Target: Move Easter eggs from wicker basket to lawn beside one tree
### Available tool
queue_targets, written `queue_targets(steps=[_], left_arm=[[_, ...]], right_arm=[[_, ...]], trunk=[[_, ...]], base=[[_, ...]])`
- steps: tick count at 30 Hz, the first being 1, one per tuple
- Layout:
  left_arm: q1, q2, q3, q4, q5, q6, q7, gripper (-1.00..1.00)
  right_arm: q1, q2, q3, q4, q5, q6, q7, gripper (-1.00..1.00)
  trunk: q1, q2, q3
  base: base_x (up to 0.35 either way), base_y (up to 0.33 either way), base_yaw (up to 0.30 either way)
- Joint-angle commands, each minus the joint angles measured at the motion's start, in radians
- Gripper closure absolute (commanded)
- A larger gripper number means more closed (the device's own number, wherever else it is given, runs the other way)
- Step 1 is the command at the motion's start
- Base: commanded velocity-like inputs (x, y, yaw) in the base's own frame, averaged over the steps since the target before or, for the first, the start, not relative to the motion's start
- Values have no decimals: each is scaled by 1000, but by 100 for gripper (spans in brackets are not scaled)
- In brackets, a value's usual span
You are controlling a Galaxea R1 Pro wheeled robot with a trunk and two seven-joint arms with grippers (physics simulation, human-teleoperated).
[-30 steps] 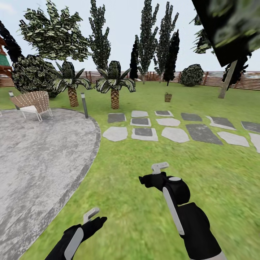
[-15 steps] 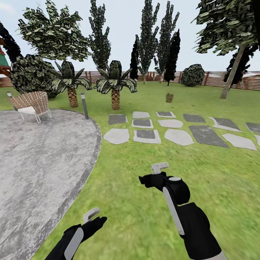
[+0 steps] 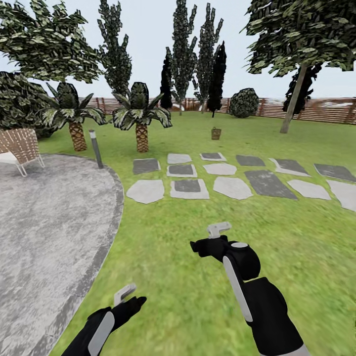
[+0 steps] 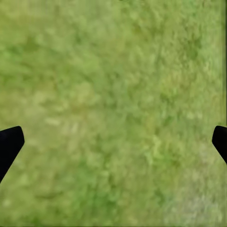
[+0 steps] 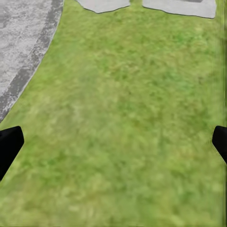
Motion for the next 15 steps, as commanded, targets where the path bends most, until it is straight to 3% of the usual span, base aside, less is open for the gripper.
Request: queue_targets(steps=[1, 7, 15], left_arm=[[0, 0, 3, -2, 7, 6, 1, -100], [0, -1, 3, -2, 8, 5, 1, -100], [0, -1, 3, -2, 9, 5, 1, -100]], right_arm=[[-1, 0, 0, -1, -1, 4, 0, -100], [-1, 0, 0, -1, -1, 4, 0, -100], [-1, -2, -1, -1, -1, 4, 1, -100]], trunk=[[1, 0, -1], [1, 0, -1], [1, 0, -1]], base=[[310, 104, -235], [310, 104, -146], [310, 104, -21]])
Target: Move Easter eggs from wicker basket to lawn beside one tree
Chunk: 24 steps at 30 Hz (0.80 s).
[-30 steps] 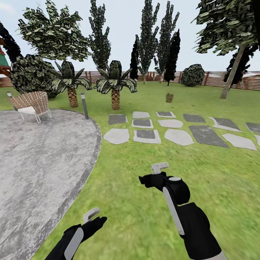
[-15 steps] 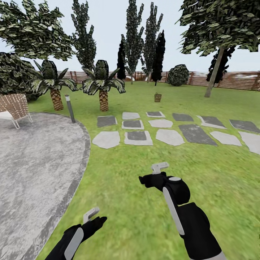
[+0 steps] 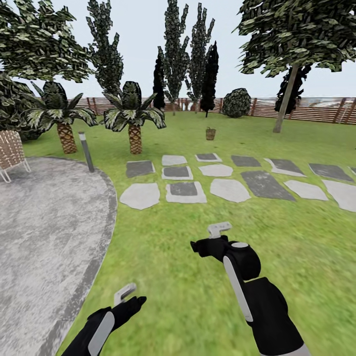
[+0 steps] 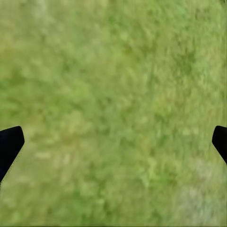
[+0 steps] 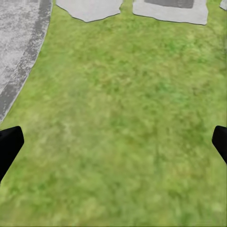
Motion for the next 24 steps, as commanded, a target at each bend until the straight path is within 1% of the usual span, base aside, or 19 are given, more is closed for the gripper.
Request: queue_targets(steps=[1, 8, 18, 21, 24], left_arm=[[-1, -1, 3, -1, 7, 6, 1, -100], [0, -1, 3, -1, 7, 5, 1, -100], [-1, -2, 3, -1, 6, 4, 1, -100], [0, -1, 3, -1, 6, 4, 1, -100], [-1, -1, 3, -1, 6, 4, 1, -100]], right_arm=[[-1, 1, 0, -1, -1, 5, 0, -100], [-1, 3, 1, -1, -1, 5, 0, -100], [-1, 3, 0, -1, -1, 5, 0, -100], [-1, 3, 0, -1, -1, 5, 0, -100], [-1, 3, 1, -1, -1, 5, 0, -100]], trunk=[[1, 0, -1], [1, 0, -1], [1, 0, -1], [1, 0, -1], [1, 0, -1]], base=[[310, 104, -4], [311, 89, -1], [319, 14, 0], [322, 1, -79], [324, 0, -216]])
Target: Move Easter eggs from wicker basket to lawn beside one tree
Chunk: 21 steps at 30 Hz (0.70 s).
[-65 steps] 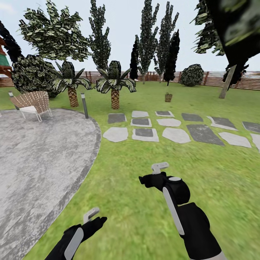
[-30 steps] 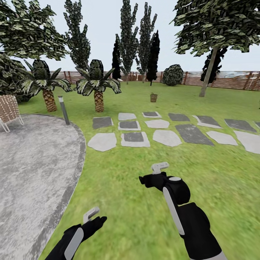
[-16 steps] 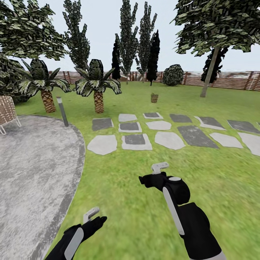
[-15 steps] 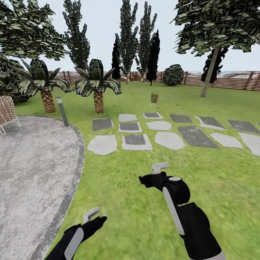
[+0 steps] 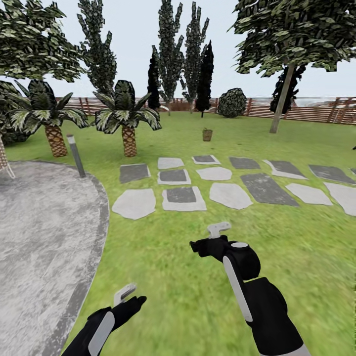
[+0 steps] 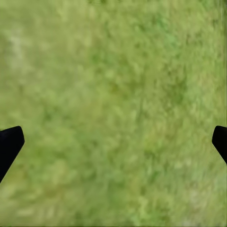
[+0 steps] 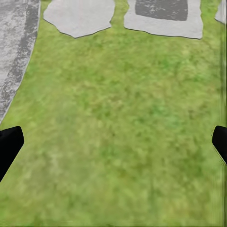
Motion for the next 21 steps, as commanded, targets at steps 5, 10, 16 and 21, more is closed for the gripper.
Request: queue_targets(steps=[5, 10, 16, 21], left_arm=[[0, 0, 3, -2, 8, 6, 1, -100], [0, 0, 3, -2, 10, 6, 2, -100], [0, 0, 3, -2, 12, 6, 2, -100], [0, 0, 3, -2, 10, 6, 3, -100]], right_arm=[[-1, 0, 0, -1, -1, 4, 0, -100], [-1, -1, 1, -1, -1, 4, 1, -100], [1, -8, -2, -1, -1, -2, 3, -100], [4, -10, -3, -1, -2, -5, 6, -100]], trunk=[[1, 0, -1], [1, 0, -1], [1, 0, -1], [1, 0, -1]], base=[[325, 0, -148], [325, 0, -24], [325, 0, -5], [325, 0, -1]])
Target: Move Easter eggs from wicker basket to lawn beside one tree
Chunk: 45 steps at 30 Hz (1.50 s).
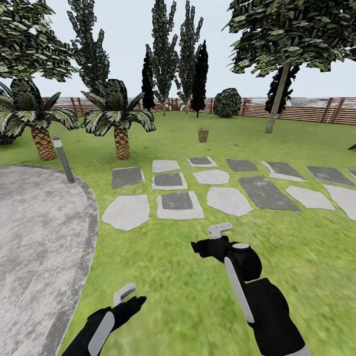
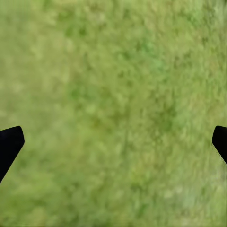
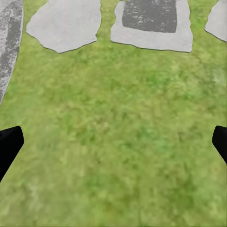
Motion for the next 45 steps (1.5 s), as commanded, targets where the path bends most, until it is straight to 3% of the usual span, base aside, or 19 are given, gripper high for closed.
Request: queue_targets(steps=[1, 8, 13, 17, 19, 24, 31, 34, 37, 38, 45], left_arm=[[0, -1, 2, -1, 7, 6, 1, -100], [0, -1, 2, -1, 8, 6, 2, -100], [0, -1, 2, -1, 6, 6, 3, -100], [0, -1, 2, -1, 6, 6, 3, -100], [0, -2, 2, -1, 3, 6, 7, -100], [0, -4, 1, -2, 0, 6, 11, -100], [0, -8, -2, -2, -1, 6, 12, -100], [0, -8, -2, -2, -2, 6, 11, -100], [0, -8, -2, -2, -2, 6, 11, -100], [0, -8, -2, -2, -2, 6, 11, -100], [0, -8, -2, -2, -2, 6, 11, -100]], right_arm=[[1, 0, 0, -1, -1, 4, 2, -100], [9, -6, -5, 0, -5, 4, 4, -100], [23, -30, -25, 8, -42, 0, 31, -100], [25, -31, -26, 8, -44, -3, 33, -100], [29, -47, -28, 12, -46, -11, 35, -100], [48, -65, -29, 87, -45, -43, 36, -100], [61, -76, -30, 309, -41, -245, 28, -100], [64, -89, -30, 372, -44, -280, 28, -100], [70, -106, -31, 393, -46, -294, 30, -100], [77, -125, -31, 391, -48, -297, 33, -100], [77, -125, -31, 391, -48, -297, 33, -100]], trunk=[[1, 0, -1], [1, 0, -1], [1, 0, -1], [1, 0, -1], [1, 0, -1], [1, 0, -1], [1, 0, -1], [1, 0, -1], [1, 0, -1], [1, 0, -1], [1, 0, -1]], base=[[325, 0, 0], [325, 0, 0], [325, 0, 0], [326, 0, 0], [327, 0, 0], [331, 0, 0], [333, 0, 0], [334, 0, 0], [334, 0, 0], [334, 0, 0], [334, 0, 0]])
